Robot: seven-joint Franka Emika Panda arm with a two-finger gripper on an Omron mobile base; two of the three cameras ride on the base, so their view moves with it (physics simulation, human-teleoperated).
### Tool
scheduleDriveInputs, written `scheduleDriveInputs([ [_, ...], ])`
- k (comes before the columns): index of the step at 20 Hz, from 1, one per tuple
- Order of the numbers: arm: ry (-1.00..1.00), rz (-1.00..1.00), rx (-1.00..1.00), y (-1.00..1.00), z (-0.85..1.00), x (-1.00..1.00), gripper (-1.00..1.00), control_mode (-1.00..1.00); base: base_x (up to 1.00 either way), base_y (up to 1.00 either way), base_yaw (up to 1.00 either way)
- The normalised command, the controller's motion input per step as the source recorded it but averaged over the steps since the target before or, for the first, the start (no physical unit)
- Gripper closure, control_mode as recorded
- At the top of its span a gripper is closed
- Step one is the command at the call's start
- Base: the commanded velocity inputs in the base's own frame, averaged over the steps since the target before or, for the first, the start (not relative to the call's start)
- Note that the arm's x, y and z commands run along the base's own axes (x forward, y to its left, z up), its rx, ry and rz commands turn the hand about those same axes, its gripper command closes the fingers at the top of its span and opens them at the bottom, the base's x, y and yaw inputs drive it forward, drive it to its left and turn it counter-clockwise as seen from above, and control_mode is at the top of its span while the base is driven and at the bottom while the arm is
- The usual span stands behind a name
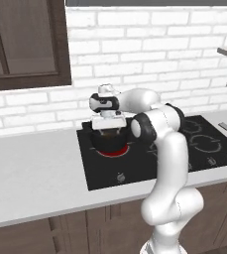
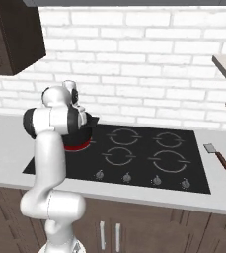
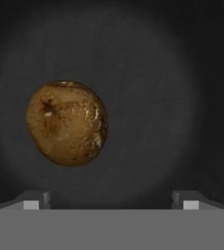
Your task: Put the mushroom and tomato in the pot. Retrieve the spatula and lightly stir the vegetables in the pot.
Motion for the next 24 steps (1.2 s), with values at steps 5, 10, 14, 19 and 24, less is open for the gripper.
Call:
scheduleDriveInputs([
  [5,-0.21,0.0,0.11,-0.02,0.24,-0.3,-1.0,-1.0,0.0,0.0,0.0],
  [10,-0.24,0.0,0.05,0.0,0.87,-0.35,-1.0,-1.0,0.0,0.0,0.0],
  [14,-0.27,0.0,0.0,0.0,1.0,-0.86,-1.0,-1.0,0.0,0.0,0.0],
  [19,-0.25,0.0,0.0,0.0,1.0,-1.0,-1.0,-1.0,0.0,0.0,0.0],
  [24,-0.2,0.01,0.03,-0.16,0.8,-1.0,-1.0,-1.0,0.0,0.0,0.0],
])
